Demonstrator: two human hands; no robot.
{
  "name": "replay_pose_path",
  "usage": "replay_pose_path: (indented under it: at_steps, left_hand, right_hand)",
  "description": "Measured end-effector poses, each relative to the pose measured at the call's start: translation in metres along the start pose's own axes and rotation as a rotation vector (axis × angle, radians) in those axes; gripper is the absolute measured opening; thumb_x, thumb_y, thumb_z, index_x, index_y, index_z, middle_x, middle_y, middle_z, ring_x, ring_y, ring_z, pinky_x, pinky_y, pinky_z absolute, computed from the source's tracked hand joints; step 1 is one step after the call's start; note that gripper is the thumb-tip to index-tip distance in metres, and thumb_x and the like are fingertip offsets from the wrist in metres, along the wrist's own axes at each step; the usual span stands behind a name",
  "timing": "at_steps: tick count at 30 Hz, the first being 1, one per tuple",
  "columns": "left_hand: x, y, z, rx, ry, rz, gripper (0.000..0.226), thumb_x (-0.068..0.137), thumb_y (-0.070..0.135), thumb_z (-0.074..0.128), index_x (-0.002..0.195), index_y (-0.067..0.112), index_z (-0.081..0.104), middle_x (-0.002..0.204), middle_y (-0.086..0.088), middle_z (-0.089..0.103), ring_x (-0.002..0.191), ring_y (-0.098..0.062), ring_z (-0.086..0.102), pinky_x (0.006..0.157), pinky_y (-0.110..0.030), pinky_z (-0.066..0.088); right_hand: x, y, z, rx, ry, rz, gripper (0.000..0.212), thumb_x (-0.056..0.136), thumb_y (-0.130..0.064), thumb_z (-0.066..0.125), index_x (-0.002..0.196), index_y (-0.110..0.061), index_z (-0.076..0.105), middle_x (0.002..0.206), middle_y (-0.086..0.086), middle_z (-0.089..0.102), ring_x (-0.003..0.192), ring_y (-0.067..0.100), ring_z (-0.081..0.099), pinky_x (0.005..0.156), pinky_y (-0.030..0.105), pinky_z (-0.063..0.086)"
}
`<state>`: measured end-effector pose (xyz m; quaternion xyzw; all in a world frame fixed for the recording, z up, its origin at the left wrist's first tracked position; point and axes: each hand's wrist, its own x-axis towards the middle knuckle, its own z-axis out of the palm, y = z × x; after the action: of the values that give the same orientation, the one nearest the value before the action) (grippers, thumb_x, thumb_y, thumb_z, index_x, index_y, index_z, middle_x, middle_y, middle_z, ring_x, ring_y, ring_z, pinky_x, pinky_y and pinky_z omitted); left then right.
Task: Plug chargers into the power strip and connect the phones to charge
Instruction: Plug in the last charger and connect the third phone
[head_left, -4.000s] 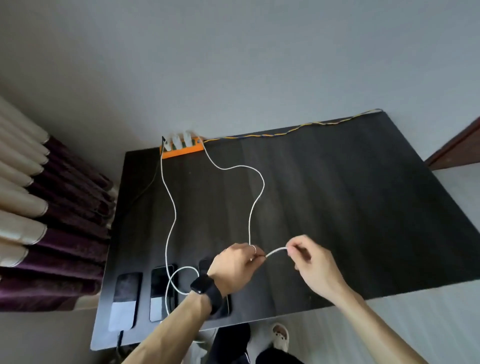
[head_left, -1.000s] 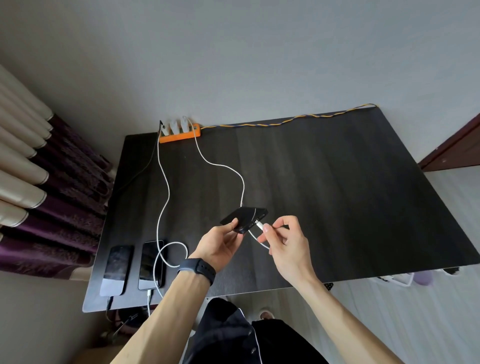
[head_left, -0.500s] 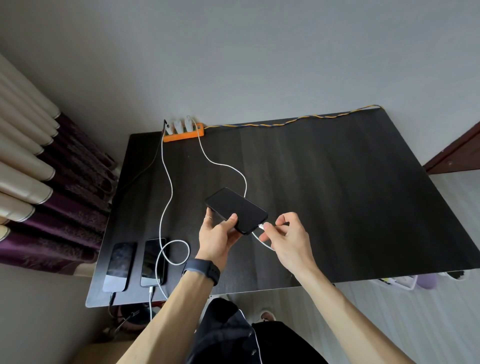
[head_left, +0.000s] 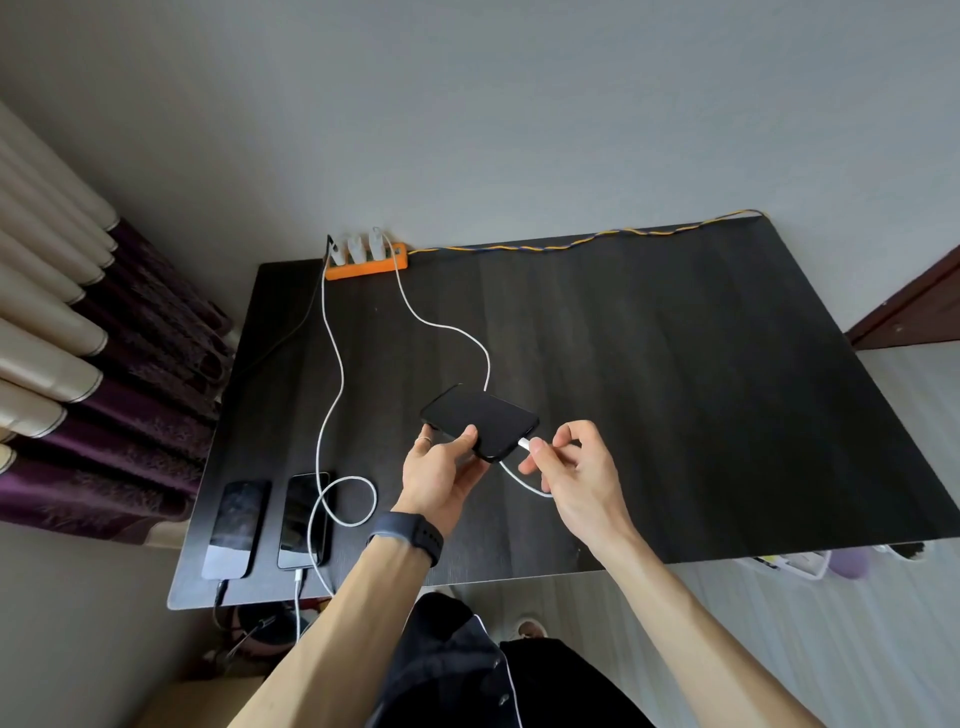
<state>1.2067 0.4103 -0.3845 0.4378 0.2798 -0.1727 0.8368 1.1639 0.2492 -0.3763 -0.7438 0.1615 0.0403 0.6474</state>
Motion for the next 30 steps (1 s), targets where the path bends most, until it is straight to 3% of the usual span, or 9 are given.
replay_pose_path:
  at_steps: [3, 7, 13, 20, 22, 24, 27, 29, 30]
  left_hand:
    - [0.002, -0.001, 0.000, 0.024, -0.011, 0.029, 0.044, 0.092, -0.002, 0.062, 0.133, 0.012, 0.056, 0.119, -0.013, 0.071, 0.097, -0.026, 0.074, 0.071, -0.029, 0.060]
    - [0.002, -0.001, 0.001, 0.108, -0.031, 0.101, 0.048, 0.092, -0.001, 0.062, 0.135, 0.021, 0.054, 0.110, -0.010, 0.075, 0.095, -0.028, 0.074, 0.072, -0.030, 0.059]
    - [0.001, 0.006, 0.006, 0.186, -0.042, 0.186, 0.053, 0.093, 0.000, 0.060, 0.136, 0.030, 0.053, 0.113, -0.011, 0.074, 0.101, -0.032, 0.072, 0.072, -0.032, 0.060]
    - [-0.001, 0.001, 0.000, 0.165, -0.016, 0.165, 0.054, 0.094, 0.000, 0.061, 0.138, 0.029, 0.051, 0.114, -0.015, 0.073, 0.100, -0.032, 0.073, 0.072, -0.031, 0.060]
    - [0.000, 0.002, -0.006, 0.166, -0.021, 0.145, 0.058, 0.094, 0.000, 0.061, 0.141, 0.031, 0.048, 0.108, -0.012, 0.075, 0.098, -0.031, 0.073, 0.073, -0.033, 0.061]
    - [0.002, 0.006, -0.015, 0.170, -0.029, 0.126, 0.066, 0.093, -0.001, 0.060, 0.147, 0.033, 0.041, 0.110, -0.014, 0.075, 0.102, -0.035, 0.072, 0.078, -0.039, 0.061]
    - [0.003, 0.011, -0.030, 0.129, -0.004, 0.093, 0.074, 0.093, -0.002, 0.060, 0.152, 0.034, 0.033, 0.115, -0.015, 0.073, 0.105, -0.035, 0.070, 0.079, -0.040, 0.061]
    - [0.004, 0.014, -0.042, 0.089, 0.006, 0.070, 0.074, 0.092, -0.002, 0.061, 0.151, 0.034, 0.033, 0.115, -0.013, 0.073, 0.103, -0.031, 0.072, 0.074, -0.036, 0.061]
    - [0.003, 0.015, -0.047, 0.090, -0.001, 0.056, 0.074, 0.092, -0.002, 0.061, 0.150, 0.035, 0.035, 0.115, -0.012, 0.074, 0.102, -0.030, 0.072, 0.073, -0.035, 0.061]
  right_hand:
    - [0.000, 0.001, 0.001, -0.005, 0.007, 0.001, 0.021, 0.098, -0.023, 0.063, 0.091, -0.017, 0.044, 0.075, -0.003, 0.078, 0.051, 0.000, 0.055, 0.053, 0.016, 0.046]
    - [-0.001, 0.005, 0.001, -0.029, -0.007, 0.021, 0.021, 0.099, -0.025, 0.062, 0.092, -0.017, 0.043, 0.077, -0.004, 0.078, 0.053, 0.002, 0.054, 0.058, 0.026, 0.046]
    - [0.002, 0.003, 0.005, 0.011, 0.008, 0.001, 0.023, 0.099, -0.020, 0.062, 0.089, -0.016, 0.041, 0.075, -0.002, 0.077, 0.052, 0.001, 0.054, 0.056, 0.015, 0.046]
    - [0.006, 0.005, 0.004, -0.032, -0.035, -0.005, 0.026, 0.098, -0.025, 0.064, 0.089, -0.016, 0.041, 0.075, -0.003, 0.077, 0.054, 0.000, 0.057, 0.063, 0.026, 0.046]
    - [0.007, 0.010, 0.004, -0.048, -0.096, 0.006, 0.028, 0.097, -0.029, 0.065, 0.087, -0.018, 0.042, 0.076, -0.003, 0.078, 0.057, 0.004, 0.060, 0.066, 0.028, 0.049]
    - [0.008, 0.016, 0.004, -0.143, -0.149, 0.041, 0.035, 0.091, -0.048, 0.066, 0.084, -0.021, 0.044, 0.079, -0.006, 0.078, 0.069, 0.013, 0.067, 0.071, 0.033, 0.053]
    - [0.016, 0.035, 0.003, -0.307, -0.059, 0.231, 0.058, 0.075, -0.083, 0.049, 0.090, -0.027, 0.056, 0.094, -0.013, 0.069, 0.094, 0.014, 0.066, 0.080, 0.032, 0.051]
    - [0.022, 0.050, 0.008, -0.178, -0.077, 0.569, 0.070, 0.078, -0.084, 0.047, 0.109, -0.022, 0.050, 0.115, -0.005, 0.059, 0.111, 0.024, 0.061, 0.091, 0.040, 0.050]
    - [0.023, 0.060, 0.014, -0.052, -0.148, 0.749, 0.069, 0.082, -0.077, 0.056, 0.119, -0.021, 0.044, 0.124, 0.000, 0.053, 0.116, 0.028, 0.061, 0.093, 0.043, 0.051]
